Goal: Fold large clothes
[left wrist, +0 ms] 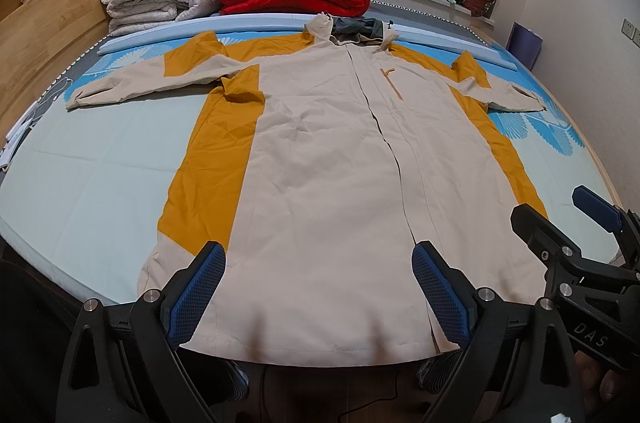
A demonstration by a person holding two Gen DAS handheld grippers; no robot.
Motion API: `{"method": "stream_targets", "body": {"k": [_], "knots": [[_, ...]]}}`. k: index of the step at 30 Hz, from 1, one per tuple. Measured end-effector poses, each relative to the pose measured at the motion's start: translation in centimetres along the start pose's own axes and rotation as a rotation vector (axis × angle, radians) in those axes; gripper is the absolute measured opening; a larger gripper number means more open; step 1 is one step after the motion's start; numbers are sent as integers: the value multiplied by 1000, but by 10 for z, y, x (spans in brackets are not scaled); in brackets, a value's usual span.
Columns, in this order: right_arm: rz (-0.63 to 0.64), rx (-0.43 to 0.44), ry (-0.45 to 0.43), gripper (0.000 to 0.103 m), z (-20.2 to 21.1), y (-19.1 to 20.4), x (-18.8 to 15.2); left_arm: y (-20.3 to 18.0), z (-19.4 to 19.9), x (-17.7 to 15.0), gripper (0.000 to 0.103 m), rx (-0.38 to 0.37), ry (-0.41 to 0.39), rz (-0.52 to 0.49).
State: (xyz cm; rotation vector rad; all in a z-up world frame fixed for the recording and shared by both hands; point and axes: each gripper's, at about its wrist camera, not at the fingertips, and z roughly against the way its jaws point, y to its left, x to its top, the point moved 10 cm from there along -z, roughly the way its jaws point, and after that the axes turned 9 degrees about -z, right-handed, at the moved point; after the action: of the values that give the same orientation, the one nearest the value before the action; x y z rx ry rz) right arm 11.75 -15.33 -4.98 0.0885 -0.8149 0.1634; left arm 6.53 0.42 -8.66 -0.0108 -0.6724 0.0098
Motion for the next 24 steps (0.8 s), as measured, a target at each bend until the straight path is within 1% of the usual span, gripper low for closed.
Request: {"method": "stream_targets", "body": {"k": [11,19,22,24], "knots": [[0,0,-4,95,0,0,0,-3,0,0,93,4,4,-9],[-9,-16,6,95,-4,-11,4,-7,3,4,93,-3,-3,-27],[-10,-15,3,95,-4,-11,5,-4,3,5,92,10,-12,-30],[-8,-17,0,95,-6,-12,6,-5,4,6,89,31,-24,-45]]}}
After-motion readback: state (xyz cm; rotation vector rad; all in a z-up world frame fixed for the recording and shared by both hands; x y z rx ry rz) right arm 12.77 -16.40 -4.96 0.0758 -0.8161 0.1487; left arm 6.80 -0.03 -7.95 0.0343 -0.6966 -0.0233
